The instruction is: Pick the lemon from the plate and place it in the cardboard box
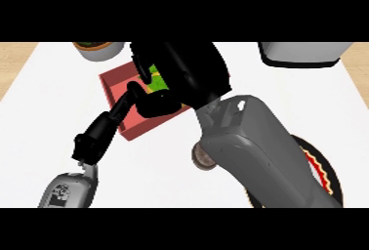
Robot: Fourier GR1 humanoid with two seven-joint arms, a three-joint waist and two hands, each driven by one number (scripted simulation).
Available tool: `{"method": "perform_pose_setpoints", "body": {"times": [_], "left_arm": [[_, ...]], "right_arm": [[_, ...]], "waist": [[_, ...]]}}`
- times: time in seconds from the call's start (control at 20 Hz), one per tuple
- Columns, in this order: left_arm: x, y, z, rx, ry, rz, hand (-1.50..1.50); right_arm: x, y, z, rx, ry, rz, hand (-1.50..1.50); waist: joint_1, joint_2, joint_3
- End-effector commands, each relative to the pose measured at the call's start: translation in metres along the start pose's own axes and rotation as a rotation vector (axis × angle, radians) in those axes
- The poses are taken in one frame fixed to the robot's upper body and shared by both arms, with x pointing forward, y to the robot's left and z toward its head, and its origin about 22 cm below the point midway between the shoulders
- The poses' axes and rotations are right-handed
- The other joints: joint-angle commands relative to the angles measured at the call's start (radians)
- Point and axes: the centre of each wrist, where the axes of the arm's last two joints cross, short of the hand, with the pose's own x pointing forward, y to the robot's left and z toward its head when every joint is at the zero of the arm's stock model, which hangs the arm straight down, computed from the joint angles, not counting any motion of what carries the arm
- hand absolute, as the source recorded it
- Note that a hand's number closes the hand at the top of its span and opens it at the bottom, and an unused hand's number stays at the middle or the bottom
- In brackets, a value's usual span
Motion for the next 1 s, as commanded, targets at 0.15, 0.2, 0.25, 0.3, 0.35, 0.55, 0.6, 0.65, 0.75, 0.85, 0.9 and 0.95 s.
{"method": "perform_pose_setpoints", "body": {"times": [0.15, 0.2, 0.25, 0.3, 0.35, 0.55, 0.6, 0.65, 0.75, 0.85, 0.9, 0.95], "left_arm": [[-0.010, 0.006, 0.000, 0.001, 0.010, -0.010, 0.00], [-0.009, 0.013, 0.009, 0.006, 0.000, -0.014, 0.00], [-0.008, 0.000, -0.012, 0.010, 0.005, -0.012, 0.00], [0.011, 0.001, -0.004, -0.020, -0.002, -0.002, 0.00], [-0.001, -0.005, -0.011, -0.018, 0.009, -0.017, 0.00], [0.009, -0.006, -0.006, -0.020, -0.001, -0.018, 0.00], [-0.014, -0.002, -0.012, -0.013, 0.003, -0.004, 0.00], [0.000, -0.004, -0.019, -0.044, -0.030, -0.009, 0.00], [-0.005, -0.011, -0.012, -0.019, -0.017, -0.034, 0.00], [0.004, 0.003, -0.014, -0.044, -0.014, -0.007, 0.00], [0.003, 0.009, -0.017, -0.019, -0.025, -0.023, 0.00], [0.002, -0.024, -0.013, -0.067, -0.032, -0.013, 0.00]], "right_arm": [[-0.026, 0.023, -0.031, -0.023, 0.031, 0.068, 1.50], [-0.008, 0.016, -0.043, -0.013, 0.053, 0.064, 1.50], [-0.010, 0.028, -0.050, -0.017, 0.059, 0.094, 1.50], [-0.020, 0.018, -0.060, -0.013, 0.050, 0.112, 1.50], [-0.022, 0.036, -0.054, 0.008, 0.044, 0.128, 1.50], [-0.043, 0.051, -0.069, 0.021, 0.059, 0.163, 1.50], [-0.050, 0.062, -0.063, 0.028, 0.065, 0.178, 1.50], [-0.060, 0.076, -0.057, 0.026, 0.079, 0.186, 1.50], [-0.069, 0.074, -0.066, 0.067, 0.099, 0.181, 1.50], [-0.079, 0.082, -0.063, 0.073, 0.175, 0.125, 1.50], [-0.096, 0.085, -0.057, 0.086, 0.209, 0.071, 1.50], [-0.092, 0.084, -0.059, 0.095, 0.291, 0.019, -1.50]], "waist": [[-0.002, 0.001, 0.000], [0.006, 0.000, 0.000], [0.009, 0.004, -0.001], [0.011, 0.002, 0.000], [0.007, 0.003, 0.000], [0.023, 0.006, 0.000], [0.016, 0.008, -0.001], [0.023, 0.009, -0.001], [0.030, 0.011, -0.001], [0.053, 0.015, -0.001], [0.038, 0.016, 0.000], [0.071, 0.019, -0.001]]}}
